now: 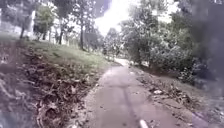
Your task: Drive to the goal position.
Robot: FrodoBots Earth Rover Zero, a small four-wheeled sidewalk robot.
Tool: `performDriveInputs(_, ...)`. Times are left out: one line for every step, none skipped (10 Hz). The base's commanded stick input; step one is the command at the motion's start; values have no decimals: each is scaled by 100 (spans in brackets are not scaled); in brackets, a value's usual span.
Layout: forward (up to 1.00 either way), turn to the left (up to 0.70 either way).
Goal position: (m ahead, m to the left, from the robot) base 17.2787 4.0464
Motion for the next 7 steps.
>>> performDriveInputs(70,-25)
performDriveInputs(70,-2)
performDriveInputs(70,0)
performDriveInputs(70,0)
performDriveInputs(70,0)
performDriveInputs(70,-1)
performDriveInputs(70,-5)
